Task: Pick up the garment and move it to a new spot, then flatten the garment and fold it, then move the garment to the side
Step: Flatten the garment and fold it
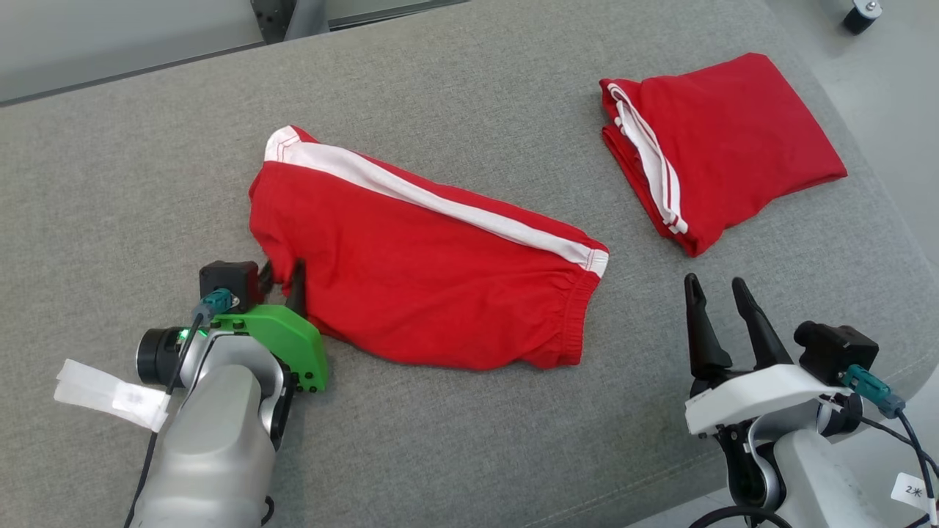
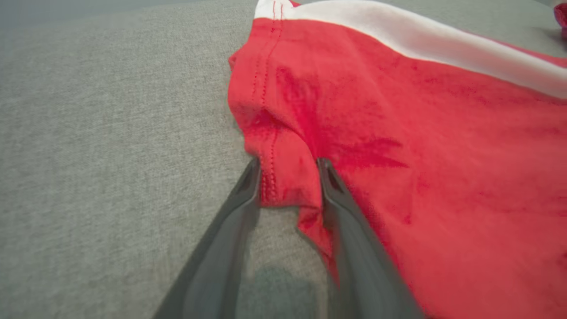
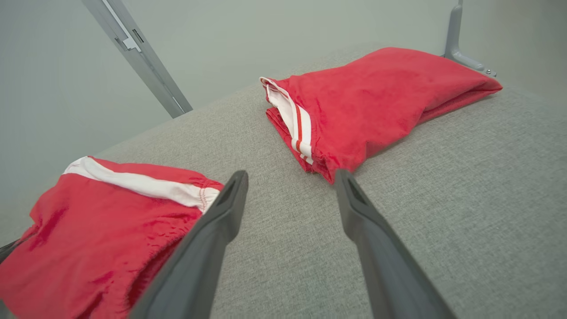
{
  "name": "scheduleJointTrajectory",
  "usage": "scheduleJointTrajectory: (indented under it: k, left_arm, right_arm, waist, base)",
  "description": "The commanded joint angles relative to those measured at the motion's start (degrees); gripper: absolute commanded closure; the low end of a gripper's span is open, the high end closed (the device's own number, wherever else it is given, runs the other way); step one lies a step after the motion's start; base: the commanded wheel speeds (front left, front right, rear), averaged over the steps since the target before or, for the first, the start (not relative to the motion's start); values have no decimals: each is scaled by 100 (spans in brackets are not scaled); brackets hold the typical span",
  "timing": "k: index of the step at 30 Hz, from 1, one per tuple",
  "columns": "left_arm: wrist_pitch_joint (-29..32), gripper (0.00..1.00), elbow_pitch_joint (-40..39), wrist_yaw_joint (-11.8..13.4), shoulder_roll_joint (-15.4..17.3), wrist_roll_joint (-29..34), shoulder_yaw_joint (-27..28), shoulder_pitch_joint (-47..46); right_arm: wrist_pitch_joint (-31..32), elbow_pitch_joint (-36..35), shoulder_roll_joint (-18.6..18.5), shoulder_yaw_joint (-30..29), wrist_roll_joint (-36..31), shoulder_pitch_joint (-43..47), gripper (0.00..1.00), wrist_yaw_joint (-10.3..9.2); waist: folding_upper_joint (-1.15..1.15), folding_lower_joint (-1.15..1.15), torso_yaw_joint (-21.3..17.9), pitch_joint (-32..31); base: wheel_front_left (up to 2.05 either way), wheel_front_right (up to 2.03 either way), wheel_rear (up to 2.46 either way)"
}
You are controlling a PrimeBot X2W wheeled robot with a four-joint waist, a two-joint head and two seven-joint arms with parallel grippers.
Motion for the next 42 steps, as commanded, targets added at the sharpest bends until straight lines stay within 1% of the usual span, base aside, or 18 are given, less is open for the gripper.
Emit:
scheduleJointTrajectory:
  k: [1, 2, 5, 10, 15, 16, 23, 27, 32, 33, 35, 36, 37, 42]
  left_arm:
    - [28, 82, 134, -42, -34, 5, -89, 18]
    - [28, 100, 154, -45, -31, 19, -119, 17]
    - [28, 100, 114, -10, -33, -29, -122, 29]
    - [19, 100, -318, 99, -23, -87, 22, 225]
    - [18, 100, -832, 164, -7, -108, 213, 659]
    - [18, 100, -832, 164, -7, -108, 213, 659]
    - [18, 100, -1358, 222, -30, -158, 435, 1451]
    - [18, 100, -1564, 270, -40, -312, 480, 1878]
    - [18, 100, -1781, 413, -43, -708, 384, 2354]
    - [18, 100, -1832, 489, -41, -823, 292, 2501]
    - [18, 100, -1869, 557, -40, -893, 221, 2614]
    - [18, 45, -1922, 606, -41, -903, 204, 2645]
    - [18, 0, -1967, 648, -39, -878, 185, 2689]
    - [18, 0, -2437, 817, -39, -419, 265, 2899]
  right_arm:
    - [-5, 33, -20, 41, 30, 75, 0, -2]
    - [-5, 35, -20, 53, 39, 86, 0, -2]
    - [-5, 54, -20, 65, 46, 86, 0, -2]
    - [-5, 69, -19, -43, 54, 154, 0, -2]
    - [-5, 83, -18, -150, 37, 311, 0, -2]
    - [-5, 83, -18, -150, 37, 311, 0, -2]
    - [-5, 142, -22, -154, 7, 558, 0, -2]
    - [-5, 186, -21, -122, -21, 632, 0, -2]
    - [-5, 202, -24, -96, -83, 653, 0, -2]
    - [-5, 206, -21, -84, -103, 655, 0, -2]
    - [-5, 213, -21, -74, -120, 665, 0, -2]
    - [-5, 215, -21, -72, -128, 676, 0, -2]
    - [-5, 215, -21, -68, -131, 690, 0, -2]
    - [-5, 182, -21, -83, -150, 750, 0, -2]
  waist:
    - [1, 0, 12, -17]
    - [1, 0, 18, -23]
    - [1, 0, 50, -44]
    - [1, 0, 225, -215]
    - [1, 0, 609, -536]
    - [1, 0, 609, -536]
    - [1, 0, 1243, -973]
    - [1, 0, 1486, -1121]
    - [1, 0, 1605, -1224]
    - [1, 0, 1610, -1254]
    - [1, 0, 1605, -1275]
    - [1, 0, 1604, -1284]
    - [1, 0, 1603, -1290]
    - [1, 0, 1597, -1311]
  base:
    - [0, 0, 0]
    - [0, 0, 0]
    - [0, 0, 0]
    - [0, 0, 0]
    - [0, 0, 0]
    - [0, 0, 0]
    - [0, 0, 0]
    - [0, 0, 0]
    - [0, 0, 0]
    - [0, 0, 0]
    - [0, 0, 0]
    - [0, 0, 0]
    - [0, 0, 0]
    - [0, 0, 0]
